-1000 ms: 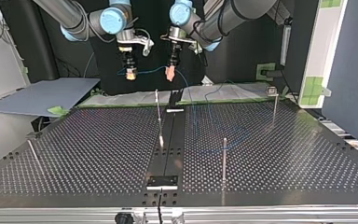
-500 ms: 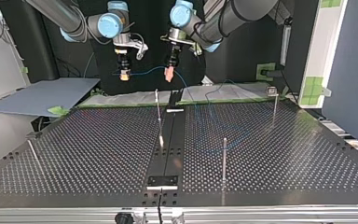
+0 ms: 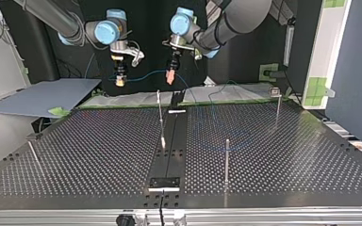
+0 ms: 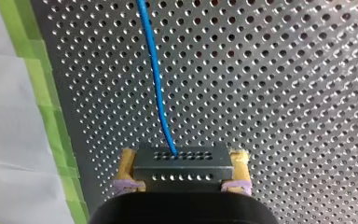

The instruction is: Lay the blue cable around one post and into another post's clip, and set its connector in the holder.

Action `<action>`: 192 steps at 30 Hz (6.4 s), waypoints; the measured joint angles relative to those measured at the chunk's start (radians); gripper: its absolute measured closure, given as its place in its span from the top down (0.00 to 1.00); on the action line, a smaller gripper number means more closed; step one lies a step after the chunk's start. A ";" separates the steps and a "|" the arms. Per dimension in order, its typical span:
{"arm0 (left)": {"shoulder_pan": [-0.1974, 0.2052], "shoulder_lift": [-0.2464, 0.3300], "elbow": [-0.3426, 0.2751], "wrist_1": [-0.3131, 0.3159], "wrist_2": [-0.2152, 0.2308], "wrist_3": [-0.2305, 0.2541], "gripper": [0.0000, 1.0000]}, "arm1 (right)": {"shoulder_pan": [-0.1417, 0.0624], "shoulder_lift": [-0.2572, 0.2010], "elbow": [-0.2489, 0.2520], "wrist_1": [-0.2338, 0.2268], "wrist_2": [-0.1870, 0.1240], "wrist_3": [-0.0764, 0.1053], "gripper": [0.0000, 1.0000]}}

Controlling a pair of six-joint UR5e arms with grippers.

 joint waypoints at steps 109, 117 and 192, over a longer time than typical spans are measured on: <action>0.083 -0.055 0.213 -0.115 -0.058 0.198 0.04 | -0.170 0.066 -0.119 0.036 -0.134 -0.009 0.33; 0.089 -0.055 0.213 -0.123 -0.050 0.190 0.04 | -0.175 0.087 -0.141 0.054 -0.122 -0.007 0.35; 0.157 -0.076 0.278 -0.158 -0.003 0.208 0.06 | -0.188 0.186 -0.307 0.117 -0.139 -0.022 0.38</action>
